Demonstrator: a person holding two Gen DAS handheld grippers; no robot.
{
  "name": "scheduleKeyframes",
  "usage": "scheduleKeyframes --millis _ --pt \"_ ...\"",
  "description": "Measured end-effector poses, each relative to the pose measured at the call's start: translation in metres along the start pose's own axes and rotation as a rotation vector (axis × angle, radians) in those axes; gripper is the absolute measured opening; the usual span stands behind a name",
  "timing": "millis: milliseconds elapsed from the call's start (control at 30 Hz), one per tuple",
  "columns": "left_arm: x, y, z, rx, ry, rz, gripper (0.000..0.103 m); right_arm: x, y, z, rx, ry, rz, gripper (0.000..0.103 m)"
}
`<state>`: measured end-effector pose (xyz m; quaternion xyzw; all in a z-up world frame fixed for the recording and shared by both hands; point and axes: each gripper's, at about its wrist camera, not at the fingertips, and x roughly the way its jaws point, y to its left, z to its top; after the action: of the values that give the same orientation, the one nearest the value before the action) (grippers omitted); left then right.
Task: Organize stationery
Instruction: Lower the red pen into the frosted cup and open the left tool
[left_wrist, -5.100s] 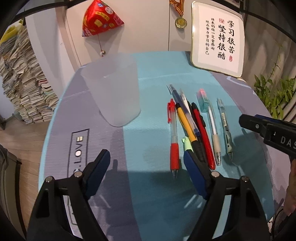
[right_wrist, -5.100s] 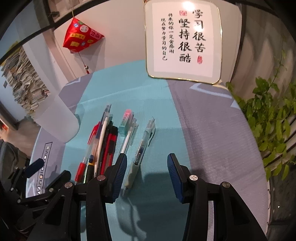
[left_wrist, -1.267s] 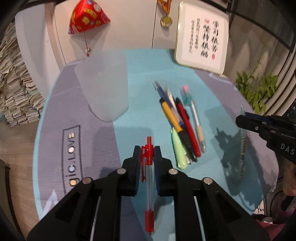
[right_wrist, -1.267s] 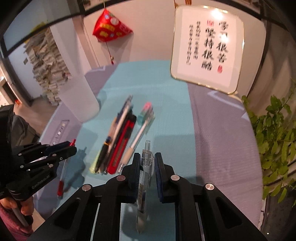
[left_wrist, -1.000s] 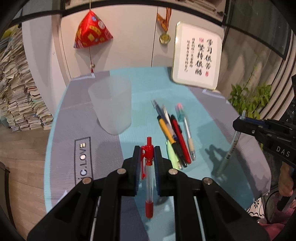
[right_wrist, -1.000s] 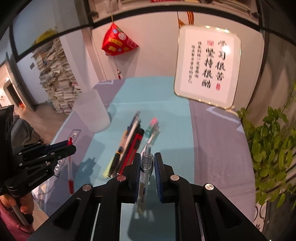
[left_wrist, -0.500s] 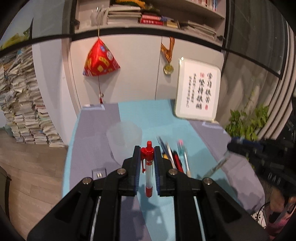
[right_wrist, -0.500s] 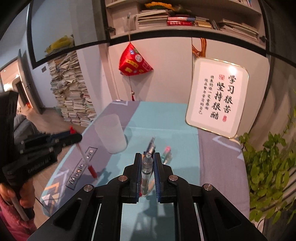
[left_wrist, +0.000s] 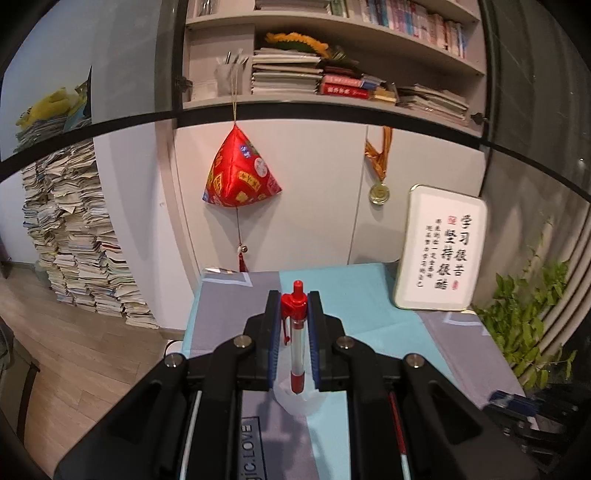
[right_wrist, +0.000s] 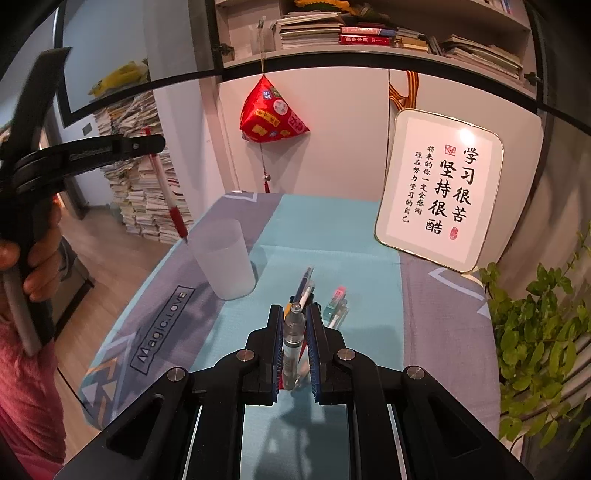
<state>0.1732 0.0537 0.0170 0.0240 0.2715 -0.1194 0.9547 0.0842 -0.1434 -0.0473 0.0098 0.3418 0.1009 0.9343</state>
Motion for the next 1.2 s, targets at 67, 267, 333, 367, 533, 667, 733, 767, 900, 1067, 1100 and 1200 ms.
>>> scheduleKeyframes --millis 67,267,333,367,533,667,733,767,900,1067,1100,1200 --pt "0.015 0.002 -0.005 -0.004 0.029 0.005 0.012 0.001 -0.001 0.000 0.003 0.002 0.000 0.013" --pt "0.042 0.011 -0.023 -0.047 0.117 -0.013 0.012 0.004 -0.003 -0.001 0.010 0.014 -0.003 0.013" --pt "0.045 0.012 -0.027 -0.055 0.132 -0.016 0.012 0.006 -0.004 -0.001 0.013 0.017 -0.004 0.013" --pt "0.047 0.013 -0.030 -0.057 0.139 -0.021 0.012 0.006 -0.004 -0.001 0.015 0.018 -0.005 0.013" --pt "0.051 0.015 -0.036 -0.062 0.159 -0.030 0.012 0.010 -0.004 -0.001 0.027 0.027 -0.002 0.013" --pt "0.055 0.016 -0.041 -0.060 0.173 -0.033 0.012 0.013 -0.004 -0.001 0.032 0.033 -0.001 0.013" --pt "0.058 0.017 -0.044 -0.065 0.185 -0.038 0.012 0.013 -0.003 -0.001 0.032 0.034 -0.001 0.013" --pt "0.059 0.017 -0.045 -0.067 0.188 -0.038 0.012 0.013 -0.003 -0.001 0.031 0.033 -0.001 0.013" --pt "0.059 0.017 -0.050 -0.062 0.187 -0.028 0.012 0.012 -0.003 -0.001 0.029 0.030 -0.004 0.013" --pt "0.052 0.014 -0.050 -0.042 0.163 -0.034 0.020 0.013 -0.002 -0.001 0.029 0.031 -0.004 0.013" --pt "0.051 0.014 -0.051 -0.041 0.159 -0.031 0.024 0.013 -0.002 -0.001 0.030 0.030 -0.003 0.013" --pt "0.044 0.015 -0.052 -0.041 0.137 -0.018 0.034 0.013 -0.002 -0.001 0.026 0.029 -0.004 0.013"
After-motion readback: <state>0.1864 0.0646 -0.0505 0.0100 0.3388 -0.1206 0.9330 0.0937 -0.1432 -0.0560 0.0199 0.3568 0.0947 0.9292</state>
